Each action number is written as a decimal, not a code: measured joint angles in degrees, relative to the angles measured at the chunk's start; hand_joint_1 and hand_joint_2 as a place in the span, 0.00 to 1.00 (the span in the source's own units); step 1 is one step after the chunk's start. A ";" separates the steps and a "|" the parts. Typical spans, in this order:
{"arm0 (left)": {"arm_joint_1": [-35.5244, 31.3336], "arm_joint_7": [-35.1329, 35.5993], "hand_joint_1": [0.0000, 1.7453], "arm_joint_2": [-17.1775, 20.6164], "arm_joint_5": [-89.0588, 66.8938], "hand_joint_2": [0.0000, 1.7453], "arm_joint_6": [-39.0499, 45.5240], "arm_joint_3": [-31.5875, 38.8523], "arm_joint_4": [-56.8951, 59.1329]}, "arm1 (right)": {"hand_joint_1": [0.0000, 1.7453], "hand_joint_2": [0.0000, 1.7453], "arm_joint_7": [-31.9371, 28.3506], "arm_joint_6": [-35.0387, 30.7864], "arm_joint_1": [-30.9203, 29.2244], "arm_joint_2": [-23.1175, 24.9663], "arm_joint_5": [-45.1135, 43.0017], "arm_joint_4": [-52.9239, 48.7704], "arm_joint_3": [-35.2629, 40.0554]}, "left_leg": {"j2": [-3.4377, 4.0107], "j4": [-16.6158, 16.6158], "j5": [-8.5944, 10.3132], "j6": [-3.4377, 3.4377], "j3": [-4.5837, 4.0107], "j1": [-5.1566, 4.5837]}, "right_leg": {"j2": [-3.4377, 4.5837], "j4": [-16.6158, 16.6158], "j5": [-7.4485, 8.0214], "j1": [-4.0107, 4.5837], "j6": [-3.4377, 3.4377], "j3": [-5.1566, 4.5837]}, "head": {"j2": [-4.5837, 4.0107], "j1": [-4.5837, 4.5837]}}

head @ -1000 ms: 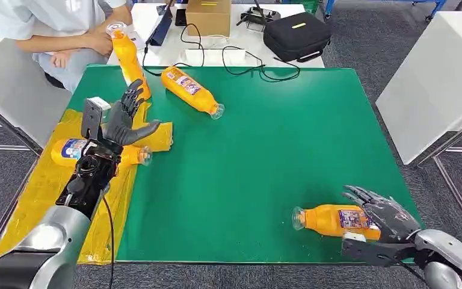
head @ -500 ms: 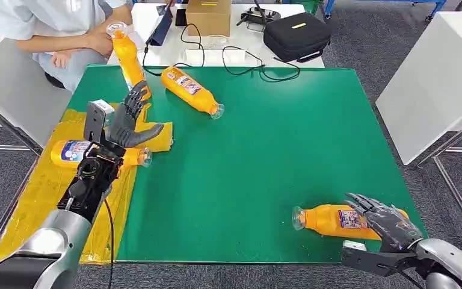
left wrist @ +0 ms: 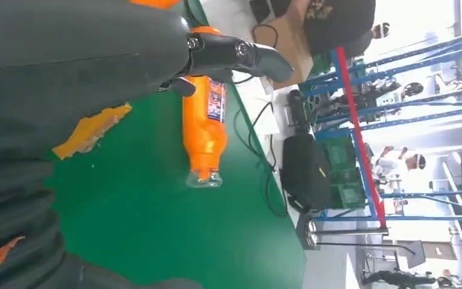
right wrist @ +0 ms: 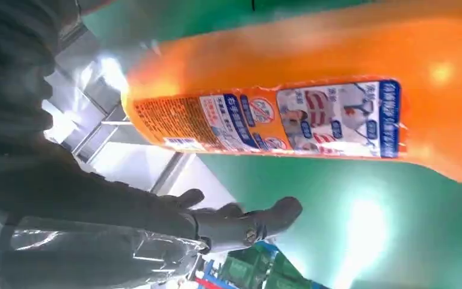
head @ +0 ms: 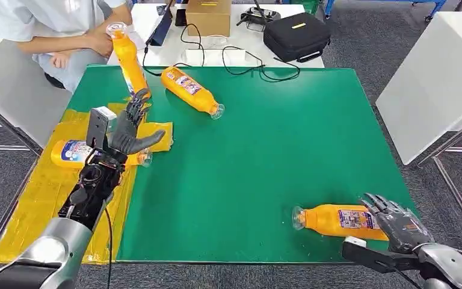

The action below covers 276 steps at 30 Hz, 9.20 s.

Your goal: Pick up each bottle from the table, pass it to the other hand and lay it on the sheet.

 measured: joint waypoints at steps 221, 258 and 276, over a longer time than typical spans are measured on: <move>11.75 5.90 1.00 -7.37 12.61 1.00 0.75 -15.71 -24.24 | 0.00 1.00 -19.19 -26.80 -28.15 44.06 -45.44 35.16 29.07 | 0.11 -0.02 0.07 -0.11 -0.07 0.15 | 0.22 0.00 0.10 0.12 -0.01 -0.20 | 0.00 0.00; -11.78 24.68 1.00 0.41 -74.75 1.00 25.82 -15.71 22.69 | 0.00 1.00 -14.21 -21.14 -11.17 31.63 -46.27 3.94 13.44 | 0.09 -0.02 0.14 -0.16 -0.22 0.15 | 0.20 0.01 0.12 0.12 -0.02 -0.28 | 0.00 0.00; -12.80 25.83 0.00 1.33 -70.18 1.00 21.05 -11.80 28.61 | 0.00 1.00 -12.61 -21.12 -9.99 31.76 -44.81 2.51 12.22 | 0.09 -0.02 0.14 -0.16 -0.22 0.15 | 0.20 0.01 0.12 0.11 -0.02 -0.28 | 0.00 -0.02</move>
